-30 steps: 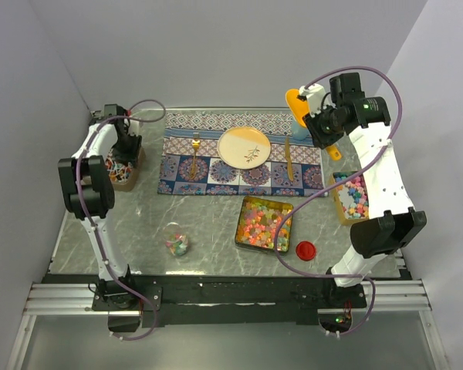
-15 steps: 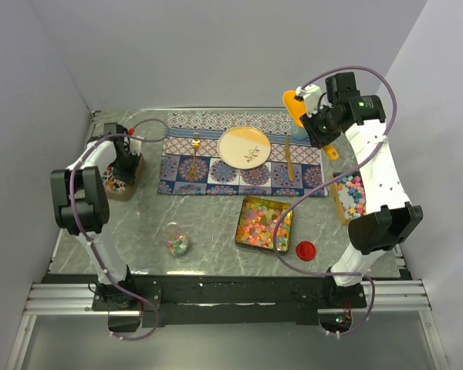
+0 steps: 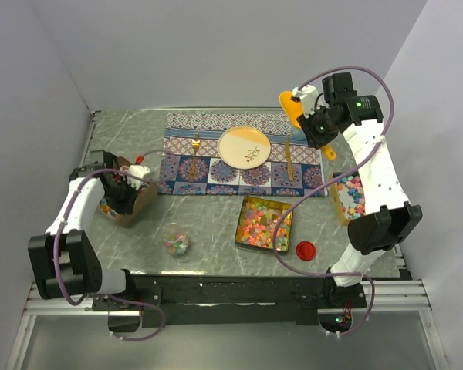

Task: Pack the candies
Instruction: Move the storage box to the center of the board.

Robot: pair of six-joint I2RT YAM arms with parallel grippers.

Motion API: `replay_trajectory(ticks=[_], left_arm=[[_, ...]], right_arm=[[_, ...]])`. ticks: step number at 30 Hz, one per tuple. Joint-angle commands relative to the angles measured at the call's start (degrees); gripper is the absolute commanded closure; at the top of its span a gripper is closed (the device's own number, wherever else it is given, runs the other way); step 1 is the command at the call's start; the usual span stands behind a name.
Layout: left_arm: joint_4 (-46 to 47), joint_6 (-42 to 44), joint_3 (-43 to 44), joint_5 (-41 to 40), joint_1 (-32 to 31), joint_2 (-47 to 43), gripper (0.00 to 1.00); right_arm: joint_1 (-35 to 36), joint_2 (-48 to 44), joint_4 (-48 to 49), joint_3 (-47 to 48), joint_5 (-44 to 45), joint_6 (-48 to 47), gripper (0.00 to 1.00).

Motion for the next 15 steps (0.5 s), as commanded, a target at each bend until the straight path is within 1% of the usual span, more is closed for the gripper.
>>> replay_trajectory(ticks=[1,5,6,11,15], left_arm=[[1.73,11.12,-1.86,6.62,-0.12,-4.65,0.99],[1.38,15.87,-1.51,9.35,-0.82,-3.08,0.99],[1.46,17.62,-1.60,9.53,-1.87,-2.81,0.99],[0.94,23.08,-4.06,7.68,-6.27,-4.04,0.99],[0.41,27.90,-8.09,6.36,-10.22,-6.14,0.99]], right_arm=[[0.90,-0.42,0.75,0.71,0.03,-0.11,1.00],[1.25,-0.69,0.66,0.18,0.39,-0.28,1.00],[1.25,-0.77,0.58,0.09,0.39,-0.28,1.00],[1.34,-1.39,0.66,-1.14,1.00,-0.55,1.00],[1.43,-1.74,0.75,-1.93,1.35,-0.64,1.00]])
